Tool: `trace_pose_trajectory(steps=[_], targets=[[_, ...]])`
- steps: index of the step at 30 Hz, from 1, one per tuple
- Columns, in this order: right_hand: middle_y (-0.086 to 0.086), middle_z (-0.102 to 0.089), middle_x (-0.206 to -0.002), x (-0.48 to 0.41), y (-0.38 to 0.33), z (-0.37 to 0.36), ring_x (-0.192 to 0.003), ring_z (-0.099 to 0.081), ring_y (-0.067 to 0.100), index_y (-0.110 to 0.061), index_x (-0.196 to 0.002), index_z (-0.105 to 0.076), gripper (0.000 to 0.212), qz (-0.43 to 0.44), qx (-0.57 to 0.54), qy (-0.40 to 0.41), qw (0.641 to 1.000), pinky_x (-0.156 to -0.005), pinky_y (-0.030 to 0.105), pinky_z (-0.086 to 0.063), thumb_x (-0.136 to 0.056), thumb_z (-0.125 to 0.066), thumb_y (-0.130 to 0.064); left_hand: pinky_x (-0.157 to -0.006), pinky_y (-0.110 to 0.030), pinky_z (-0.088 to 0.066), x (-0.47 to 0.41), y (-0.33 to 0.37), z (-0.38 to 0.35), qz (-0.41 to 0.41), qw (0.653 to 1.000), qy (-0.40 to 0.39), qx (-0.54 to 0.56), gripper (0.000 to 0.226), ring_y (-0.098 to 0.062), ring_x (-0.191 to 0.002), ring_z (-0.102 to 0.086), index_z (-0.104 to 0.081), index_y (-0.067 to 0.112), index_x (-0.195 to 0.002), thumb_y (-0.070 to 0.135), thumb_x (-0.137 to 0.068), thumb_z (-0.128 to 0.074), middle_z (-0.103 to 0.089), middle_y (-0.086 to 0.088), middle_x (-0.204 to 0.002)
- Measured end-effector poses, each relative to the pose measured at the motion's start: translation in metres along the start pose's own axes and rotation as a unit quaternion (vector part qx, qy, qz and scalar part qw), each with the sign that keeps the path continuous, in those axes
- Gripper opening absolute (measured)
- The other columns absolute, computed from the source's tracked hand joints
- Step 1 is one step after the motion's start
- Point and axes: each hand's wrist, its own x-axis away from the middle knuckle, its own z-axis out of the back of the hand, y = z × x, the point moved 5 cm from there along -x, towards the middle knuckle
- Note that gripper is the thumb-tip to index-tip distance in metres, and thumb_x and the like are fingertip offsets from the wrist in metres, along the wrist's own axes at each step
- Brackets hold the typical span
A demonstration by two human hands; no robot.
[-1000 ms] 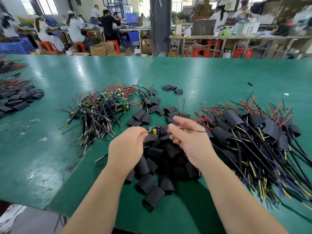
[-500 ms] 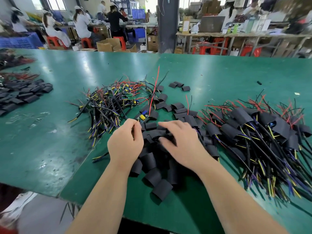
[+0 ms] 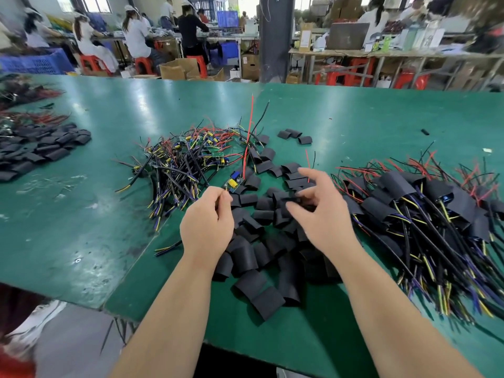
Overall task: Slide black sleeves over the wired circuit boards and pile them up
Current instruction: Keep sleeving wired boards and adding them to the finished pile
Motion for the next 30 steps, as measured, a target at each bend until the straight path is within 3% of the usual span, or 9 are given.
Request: trace_pose_trajectory(steps=[4, 7, 8, 11, 13, 16, 19, 22, 30], targets=[[-0.016, -0.066, -0.077, -0.002, 0.007, 0.014, -0.071, -0.058, -0.002, -0.024, -0.106, -0.063, 0.025, -0.026, 0.069, 0.043, 0.996, -0.066, 0.0, -0.036, -0.084, -0.068, -0.013, -0.048, -0.026, -0.025, 0.001, -0.001, 0.0, 0.012, 1.0, 0.004, 0.013, 0.019, -0.01, -0.046, -0.04, -0.06, 0.019, -0.086, 0.021, -0.099, -0.046, -0.041, 0.009, -0.049], [-0.011, -0.064, -0.083, -0.001, 0.005, 0.013, -0.077, -0.057, 0.004, -0.019, -0.098, -0.066, 0.014, -0.025, 0.136, 0.024, 0.99, -0.07, 0.0, -0.035, -0.086, -0.064, -0.012, -0.048, -0.026, -0.024, 0.0, -0.001, 0.002, 0.014, 1.0, 0.012, 0.021, 0.02, -0.008, -0.046, -0.039, -0.061, 0.019, -0.086, 0.022, -0.099, -0.046, -0.041, 0.01, -0.049], [-0.009, -0.064, -0.087, -0.001, 0.005, 0.011, -0.083, -0.058, 0.01, -0.019, -0.099, -0.066, 0.014, -0.026, 0.153, 0.015, 0.988, -0.077, 0.005, -0.038, -0.086, -0.063, -0.013, -0.048, -0.026, -0.024, 0.0, -0.001, 0.002, 0.015, 1.0, 0.016, 0.023, 0.02, -0.008, -0.046, -0.039, -0.061, 0.018, -0.087, 0.022, -0.099, -0.046, -0.041, 0.01, -0.049], [-0.004, -0.062, -0.104, 0.002, 0.0, 0.007, -0.103, -0.054, 0.021, -0.021, -0.104, -0.066, 0.017, -0.01, 0.225, 0.018, 0.974, -0.096, 0.039, -0.039, -0.089, -0.061, -0.016, -0.047, -0.027, -0.025, -0.001, -0.002, 0.004, 0.024, 0.999, 0.033, 0.032, 0.02, -0.01, -0.046, -0.038, -0.061, 0.017, -0.087, 0.023, -0.099, -0.046, -0.041, 0.009, -0.05], [-0.003, -0.06, -0.111, 0.006, -0.008, 0.001, -0.109, -0.05, 0.021, -0.023, -0.105, -0.068, 0.018, 0.03, 0.231, 0.013, 0.972, -0.095, 0.038, -0.032, -0.089, -0.061, -0.017, -0.048, -0.027, -0.027, -0.001, -0.003, 0.005, 0.027, 0.998, 0.041, 0.043, 0.02, -0.01, -0.046, -0.038, -0.062, 0.015, -0.088, 0.022, -0.099, -0.046, -0.042, 0.009, -0.051], [-0.004, -0.059, -0.114, 0.019, -0.026, -0.019, -0.113, -0.049, 0.02, -0.028, -0.106, -0.07, 0.02, 0.135, 0.201, -0.072, 0.968, -0.095, 0.036, -0.03, -0.087, -0.066, -0.024, -0.05, -0.03, -0.031, -0.003, -0.001, 0.005, 0.028, 0.997, 0.047, 0.046, 0.019, -0.014, -0.049, -0.041, -0.062, 0.014, -0.088, 0.021, -0.099, -0.047, -0.045, 0.008, -0.054], [-0.003, -0.049, -0.135, 0.04, -0.033, -0.054, -0.127, -0.038, 0.02, -0.037, -0.122, -0.06, 0.04, 0.213, 0.242, -0.217, 0.921, -0.102, 0.038, -0.023, -0.084, -0.059, -0.052, -0.057, -0.034, -0.037, -0.005, -0.001, 0.006, 0.038, 0.997, 0.054, 0.043, 0.019, -0.022, -0.059, -0.048, -0.063, 0.014, -0.089, 0.022, -0.098, -0.048, -0.054, 0.005, -0.061], [-0.003, -0.034, -0.148, 0.048, -0.023, -0.075, -0.137, -0.022, 0.017, -0.041, -0.132, -0.048, 0.055, 0.225, 0.307, -0.282, 0.881, -0.108, 0.038, -0.014, -0.083, -0.053, -0.064, -0.058, -0.036, -0.038, -0.005, -0.005, 0.005, 0.042, 0.996, 0.059, 0.059, 0.018, -0.023, -0.058, -0.045, -0.063, 0.013, -0.089, 0.021, -0.098, -0.048, -0.049, 0.007, -0.058], [-0.001, -0.059, -0.108, 0.033, -0.024, -0.057, -0.108, -0.049, 0.02, -0.02, -0.109, -0.066, 0.022, 0.194, 0.254, -0.22, 0.922, -0.093, 0.038, -0.04, -0.087, -0.063, -0.021, -0.052, -0.03, -0.033, -0.004, -0.008, 0.003, 0.04, 0.995, 0.054, 0.078, 0.018, -0.014, -0.051, -0.042, -0.063, 0.015, -0.089, 0.021, -0.098, -0.048, -0.046, 0.01, -0.054]])
